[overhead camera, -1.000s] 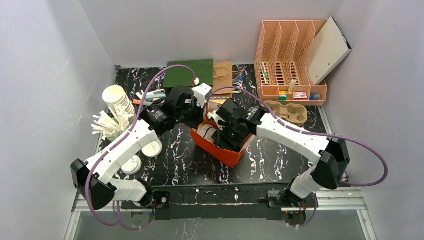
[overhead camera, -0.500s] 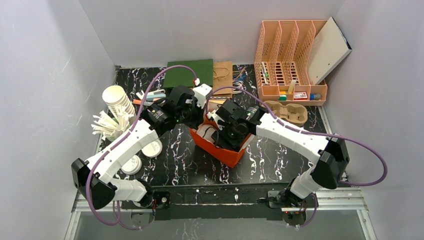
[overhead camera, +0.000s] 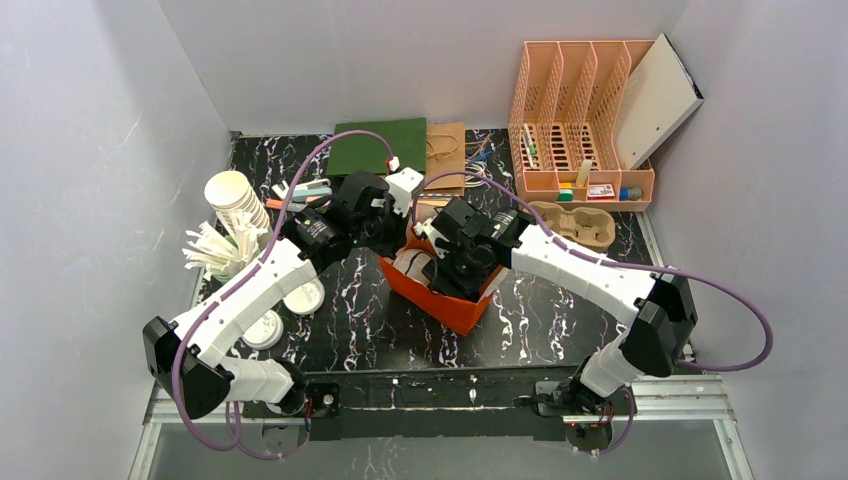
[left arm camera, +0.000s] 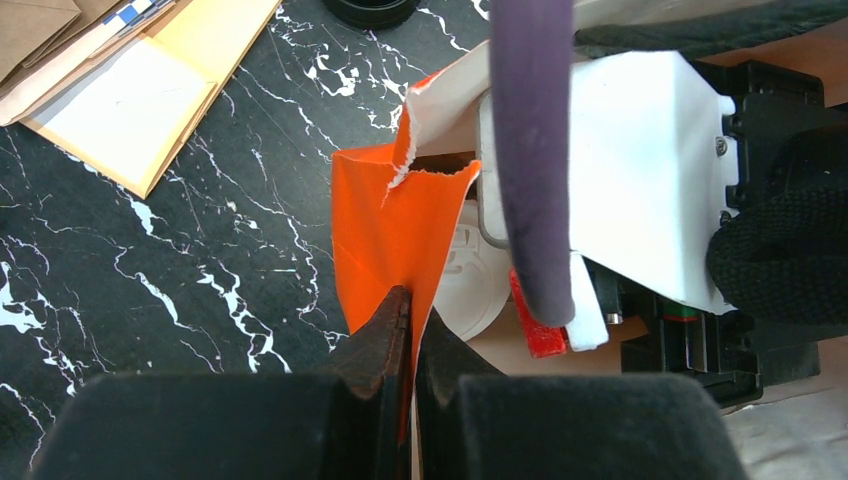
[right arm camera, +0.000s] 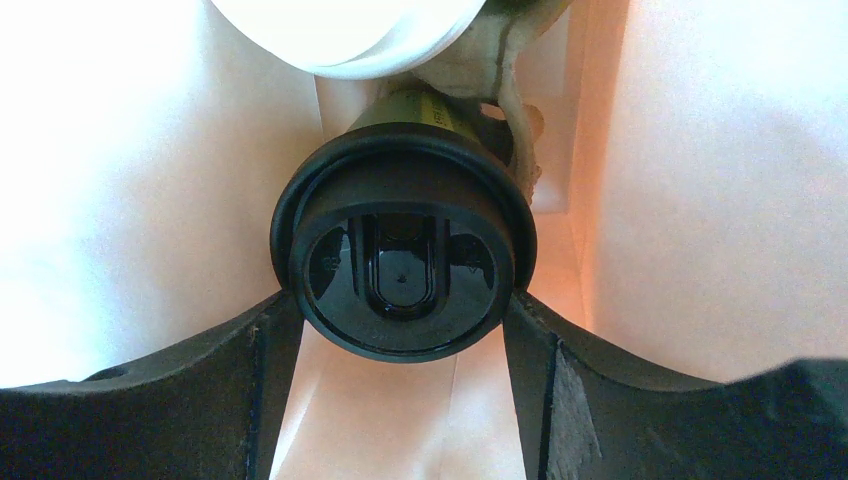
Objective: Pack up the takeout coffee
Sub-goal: Place the coffee cup on the cup tray.
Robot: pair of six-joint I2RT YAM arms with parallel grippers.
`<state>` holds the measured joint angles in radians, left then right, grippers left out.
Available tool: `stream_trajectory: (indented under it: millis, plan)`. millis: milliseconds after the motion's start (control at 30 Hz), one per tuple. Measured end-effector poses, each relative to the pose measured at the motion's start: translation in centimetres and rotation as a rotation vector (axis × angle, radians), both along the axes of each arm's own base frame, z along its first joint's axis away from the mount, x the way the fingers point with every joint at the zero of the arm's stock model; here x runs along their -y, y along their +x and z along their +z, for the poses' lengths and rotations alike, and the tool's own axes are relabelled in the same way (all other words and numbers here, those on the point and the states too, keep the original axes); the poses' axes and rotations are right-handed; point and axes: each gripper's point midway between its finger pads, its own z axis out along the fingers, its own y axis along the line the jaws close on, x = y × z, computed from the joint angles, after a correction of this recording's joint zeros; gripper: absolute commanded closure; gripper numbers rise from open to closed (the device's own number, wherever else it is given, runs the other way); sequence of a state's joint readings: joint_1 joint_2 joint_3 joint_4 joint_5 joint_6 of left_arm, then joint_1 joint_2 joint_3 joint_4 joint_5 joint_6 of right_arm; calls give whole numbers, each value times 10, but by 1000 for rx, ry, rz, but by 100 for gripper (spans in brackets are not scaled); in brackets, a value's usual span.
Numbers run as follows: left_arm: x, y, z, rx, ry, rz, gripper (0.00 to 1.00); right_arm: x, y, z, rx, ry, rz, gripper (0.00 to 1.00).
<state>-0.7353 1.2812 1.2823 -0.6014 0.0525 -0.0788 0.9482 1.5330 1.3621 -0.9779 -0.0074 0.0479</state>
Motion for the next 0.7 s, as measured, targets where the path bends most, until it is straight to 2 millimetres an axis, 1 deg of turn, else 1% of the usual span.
stream_trajectory:
  millis: [100, 167, 200, 233, 267, 333, 367, 500, 700]
  plan:
    - [0, 0, 0, 2, 2, 3, 100, 1, 0, 1, -6, -9, -1, 58]
    - [-1, 1, 0, 5, 3, 6, 100, 1, -1, 2, -7, -12, -2, 54]
    - [-1, 1, 0, 5, 4, 8, 100, 2, -1, 2, -8, -13, -2, 48]
    - [-1, 2, 0, 6, 4, 9, 100, 2, -1, 2, -8, -16, -2, 39]
    - [-1, 2, 0, 7, 4, 9, 100, 3, -1, 2, -8, -22, -3, 27]
    - [-1, 2, 0, 6, 4, 9, 100, 5, -2, 2, -10, -29, -4, 7]
    - [-1, 2, 0, 7, 4, 9, 100, 5, -1, 3, -9, -30, -4, 3]
    - [-1, 2, 0, 7, 3, 10, 100, 10, 1, 2, -3, -55, -14, 2]
    - [-2, 2, 0, 8, 5, 12, 100, 12, 3, 5, 4, -68, -19, 2]
